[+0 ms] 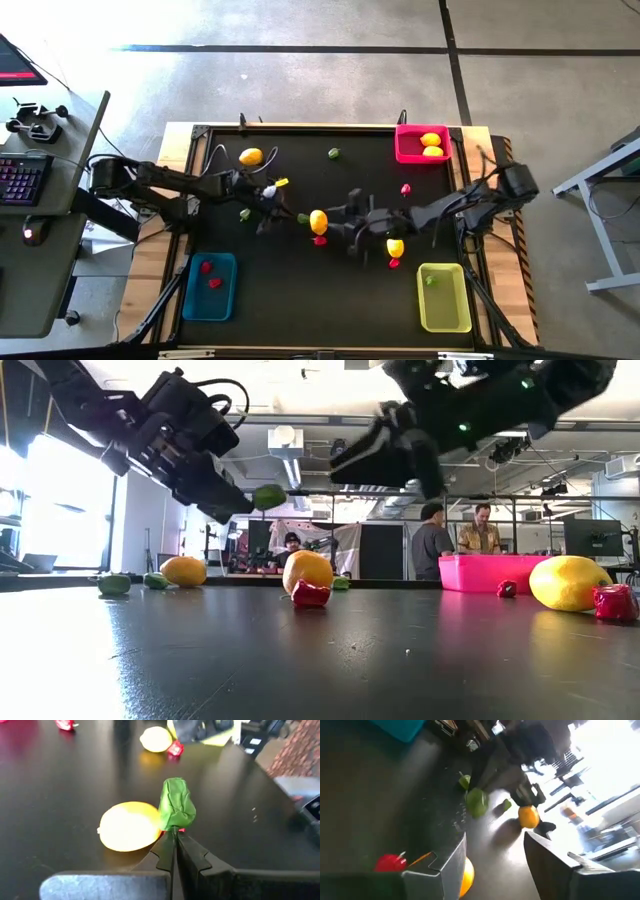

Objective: Sort produce into baskets
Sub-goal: Put the green chilli pepper into the yellow bin

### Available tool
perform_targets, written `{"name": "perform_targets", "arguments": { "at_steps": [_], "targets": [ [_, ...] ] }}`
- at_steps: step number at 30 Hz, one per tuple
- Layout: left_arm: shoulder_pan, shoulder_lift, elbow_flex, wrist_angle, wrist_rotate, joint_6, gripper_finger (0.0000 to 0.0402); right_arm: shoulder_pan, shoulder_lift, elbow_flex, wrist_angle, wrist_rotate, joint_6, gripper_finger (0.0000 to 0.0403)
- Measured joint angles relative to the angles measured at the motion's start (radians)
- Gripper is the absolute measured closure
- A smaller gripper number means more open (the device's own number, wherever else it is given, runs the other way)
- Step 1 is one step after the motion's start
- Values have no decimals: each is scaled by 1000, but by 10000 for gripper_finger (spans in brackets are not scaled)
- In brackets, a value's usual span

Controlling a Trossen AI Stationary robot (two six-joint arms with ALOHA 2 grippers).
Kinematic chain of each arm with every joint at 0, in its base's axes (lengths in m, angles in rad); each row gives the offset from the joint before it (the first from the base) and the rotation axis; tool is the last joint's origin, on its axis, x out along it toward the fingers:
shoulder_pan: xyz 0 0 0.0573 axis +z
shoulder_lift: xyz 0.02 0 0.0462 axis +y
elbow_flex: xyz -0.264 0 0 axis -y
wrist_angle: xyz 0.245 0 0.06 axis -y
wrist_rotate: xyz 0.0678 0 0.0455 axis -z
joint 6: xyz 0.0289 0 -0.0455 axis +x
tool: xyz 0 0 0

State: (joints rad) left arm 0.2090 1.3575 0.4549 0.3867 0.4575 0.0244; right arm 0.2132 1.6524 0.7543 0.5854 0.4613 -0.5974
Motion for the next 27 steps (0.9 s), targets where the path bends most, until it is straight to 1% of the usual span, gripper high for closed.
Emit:
{"name": "perform_targets", "arguments": {
  "at_steps": [4, 7, 10, 12, 19, 22, 27],
  "targets": [
    [1, 0, 0, 24, 35, -77, 401, 23, 94, 116, -23, 91, -128, 228],
    [1, 1, 0, 38, 39, -121, 401, 25, 142, 195, -99, 87, -169, 239],
    [1, 1, 0, 37, 39, -143, 401, 25, 168, 266, -229, 85, -162, 246],
    [0, 1, 0, 37, 38, -144, 401, 25, 180, 302, -284, 84, -142, 247],
    [-19, 1, 0, 57, 35, -144, 401, 25, 182, 330, -296, 82, -146, 249],
    [-28, 1, 0, 78, 35, -138, 401, 24, 182, 330, -311, 58, -167, 255],
    [-35, 1, 0, 85, 35, -138, 401, 23, 182, 329, -311, 58, -168, 270]
  ]
}}
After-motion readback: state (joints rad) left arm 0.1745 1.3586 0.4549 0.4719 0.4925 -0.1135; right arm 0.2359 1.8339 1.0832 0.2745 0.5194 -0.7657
